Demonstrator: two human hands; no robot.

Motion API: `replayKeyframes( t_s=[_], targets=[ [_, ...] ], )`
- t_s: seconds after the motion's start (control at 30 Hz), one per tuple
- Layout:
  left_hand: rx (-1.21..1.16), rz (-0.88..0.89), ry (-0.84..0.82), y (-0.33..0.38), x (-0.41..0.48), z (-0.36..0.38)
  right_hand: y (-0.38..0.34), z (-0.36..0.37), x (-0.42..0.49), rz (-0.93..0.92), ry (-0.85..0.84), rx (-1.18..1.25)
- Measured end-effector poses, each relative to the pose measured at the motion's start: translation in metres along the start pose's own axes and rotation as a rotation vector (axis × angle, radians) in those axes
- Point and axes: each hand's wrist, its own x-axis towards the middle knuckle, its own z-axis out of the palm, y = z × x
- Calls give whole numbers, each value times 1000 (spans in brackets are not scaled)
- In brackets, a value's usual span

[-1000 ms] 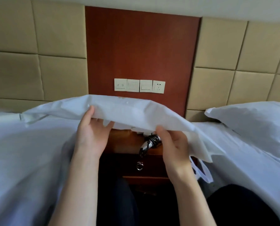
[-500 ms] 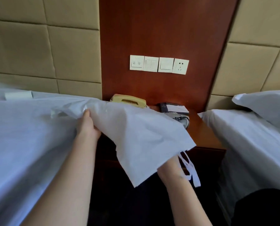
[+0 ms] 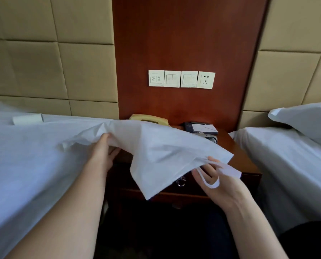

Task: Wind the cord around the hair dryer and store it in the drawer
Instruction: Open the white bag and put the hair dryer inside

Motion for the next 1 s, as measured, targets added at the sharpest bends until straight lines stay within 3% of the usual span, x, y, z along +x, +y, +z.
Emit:
replayKeyframes(
  t_s=[0.13, 0.27, 0.4, 0.53, 0.67, 0.8, 0.87, 0.93, 1.0],
  targets=[
    [-13, 47, -56, 22, -2, 8, -6, 11, 18, 0, 38, 31],
    [36, 53, -231, 43, 4, 16, -2, 25, 30, -65, 40, 59],
    [80, 52, -355, 74, 9, 36, 7, 46, 45, -196, -53, 99],
    [85, 118, -450, 107, -2, 59, 10, 72, 62, -206, -146, 169],
    [219, 71, -330, 108, 3, 50, 21, 77, 89, -177, -102, 28],
    [536, 24, 96, 78, 25, 11, 41, 70, 104, -77, 78, -250],
    [605, 41, 204, 57, 30, -2, 49, 66, 106, -45, 124, -412],
    [812, 142, 313, 36, 27, -8, 58, 61, 105, -15, 169, -515],
    [1041, 375, 258, 16, 12, -8, 67, 54, 104, 3, 224, -565]
  ],
)
